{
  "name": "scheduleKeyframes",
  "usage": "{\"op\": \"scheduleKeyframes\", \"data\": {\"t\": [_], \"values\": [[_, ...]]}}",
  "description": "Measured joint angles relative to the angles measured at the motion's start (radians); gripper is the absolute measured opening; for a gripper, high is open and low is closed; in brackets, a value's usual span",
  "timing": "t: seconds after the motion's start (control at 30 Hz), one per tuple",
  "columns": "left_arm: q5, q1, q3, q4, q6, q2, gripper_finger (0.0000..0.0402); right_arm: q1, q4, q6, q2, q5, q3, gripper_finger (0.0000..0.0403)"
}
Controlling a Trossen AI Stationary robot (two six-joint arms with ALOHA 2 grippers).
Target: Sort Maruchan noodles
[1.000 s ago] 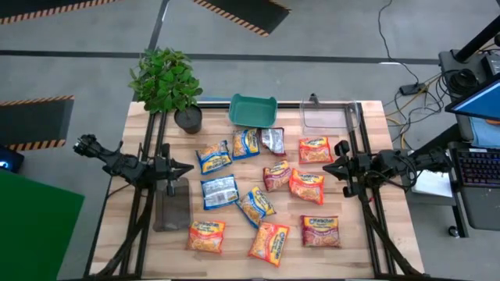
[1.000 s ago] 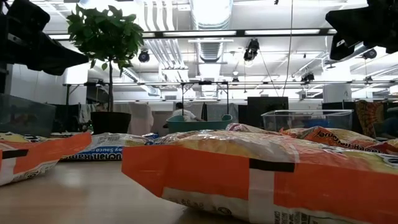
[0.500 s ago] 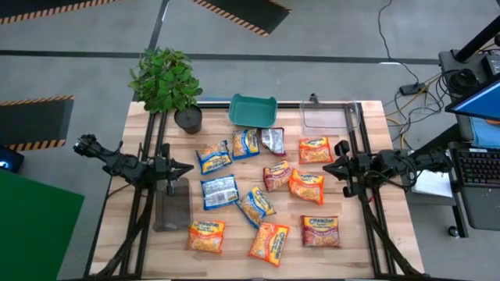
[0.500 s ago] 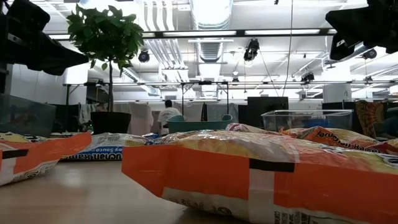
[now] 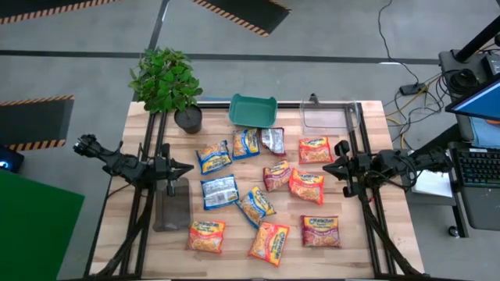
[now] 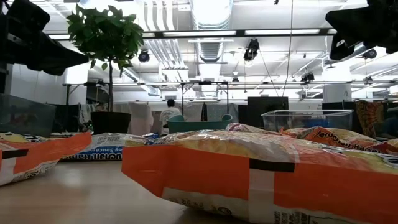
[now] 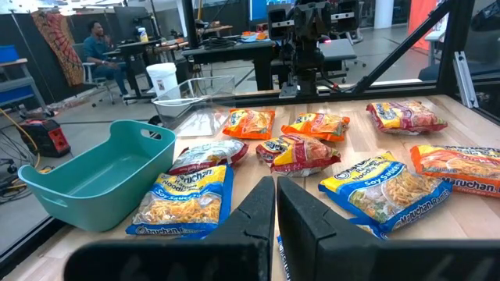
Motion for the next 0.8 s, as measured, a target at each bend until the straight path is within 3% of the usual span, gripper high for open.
{"op": "scheduleKeyframes", "data": {"t": [0.2,0.27,0.33,0.4,0.57,0.8], "values": [[0.000,0.000,0.000,0.024,0.014,0.000,0.0000,0.000,0.008,-0.020,0.000,0.000,0.000,0.0009],[0.000,0.000,0.000,0.092,-0.070,0.000,0.0000,0.000,0.012,0.002,0.000,0.000,0.000,0.0009],[-0.002,0.000,0.000,0.209,-0.240,0.000,0.0000,0.000,0.036,0.163,0.000,0.003,0.004,0.0009],[-0.010,0.002,0.000,0.348,-0.316,0.000,0.0000,-0.002,0.035,0.306,0.007,0.043,0.029,0.0009],[0.037,0.002,0.000,0.645,-0.217,0.016,0.0000,-0.002,0.027,0.352,0.058,0.076,0.089,0.0009],[0.156,0.003,0.000,0.986,-0.180,0.160,0.0000,-0.002,-0.088,0.424,0.194,0.248,0.239,0.0009]]}}
